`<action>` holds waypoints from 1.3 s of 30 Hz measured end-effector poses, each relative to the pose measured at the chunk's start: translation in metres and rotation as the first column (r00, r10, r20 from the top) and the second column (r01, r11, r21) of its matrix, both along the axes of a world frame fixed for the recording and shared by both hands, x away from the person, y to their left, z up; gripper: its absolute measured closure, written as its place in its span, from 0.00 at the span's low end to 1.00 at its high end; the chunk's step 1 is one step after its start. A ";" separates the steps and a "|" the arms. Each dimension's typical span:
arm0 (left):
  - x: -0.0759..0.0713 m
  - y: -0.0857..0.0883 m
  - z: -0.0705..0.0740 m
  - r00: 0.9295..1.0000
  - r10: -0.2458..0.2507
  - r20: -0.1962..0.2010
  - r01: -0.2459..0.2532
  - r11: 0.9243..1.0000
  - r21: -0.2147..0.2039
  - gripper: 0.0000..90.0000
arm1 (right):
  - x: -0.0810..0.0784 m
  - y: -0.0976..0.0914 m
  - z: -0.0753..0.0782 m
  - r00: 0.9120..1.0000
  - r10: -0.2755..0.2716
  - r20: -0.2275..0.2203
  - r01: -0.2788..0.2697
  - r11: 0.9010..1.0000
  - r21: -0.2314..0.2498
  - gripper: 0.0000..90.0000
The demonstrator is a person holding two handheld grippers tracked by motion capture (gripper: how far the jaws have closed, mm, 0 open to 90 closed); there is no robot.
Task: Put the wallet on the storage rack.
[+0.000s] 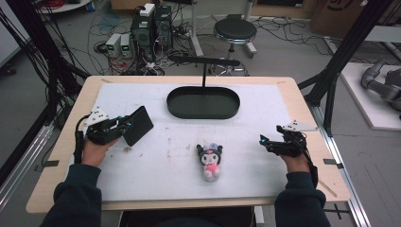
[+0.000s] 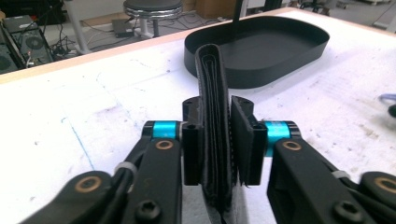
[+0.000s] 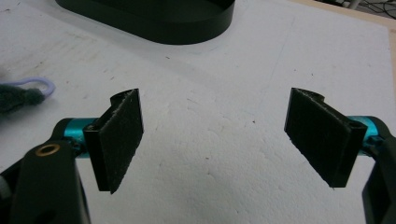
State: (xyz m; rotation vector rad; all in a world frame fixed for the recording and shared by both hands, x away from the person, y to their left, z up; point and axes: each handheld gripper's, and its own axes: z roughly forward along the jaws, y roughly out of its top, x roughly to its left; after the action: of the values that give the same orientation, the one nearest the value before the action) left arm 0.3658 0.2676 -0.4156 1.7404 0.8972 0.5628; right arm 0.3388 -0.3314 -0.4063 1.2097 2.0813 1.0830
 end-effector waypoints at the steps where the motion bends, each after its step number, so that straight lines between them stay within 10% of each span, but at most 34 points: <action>1: 0.000 0.000 0.000 1.000 -0.002 0.000 0.002 1.000 -0.004 0.83 | 0.000 0.000 0.000 1.000 0.000 0.000 0.000 1.000 0.000 0.22; 13: 0.015 -0.017 0.035 0.997 0.013 0.080 -0.004 0.994 -0.110 0.86 | 0.001 -0.001 0.001 1.000 -0.001 0.004 0.001 1.000 0.009 0.22; 33: 0.094 -0.111 0.060 0.993 -0.017 0.115 0.013 0.999 0.029 0.86 | 0.002 -0.007 0.000 1.000 0.005 0.006 -0.005 0.999 0.040 0.22; 39: 0.118 -0.131 0.050 0.998 -0.018 0.067 0.014 0.998 0.056 0.86 | 0.002 -0.007 0.001 1.000 0.006 0.010 -0.006 0.999 0.048 0.22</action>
State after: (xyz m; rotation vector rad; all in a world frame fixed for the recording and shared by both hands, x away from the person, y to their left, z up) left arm 0.4836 0.1363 -0.3655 1.7670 0.8266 0.6375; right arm 0.3408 -0.3389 -0.4057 1.2195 2.0641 1.1459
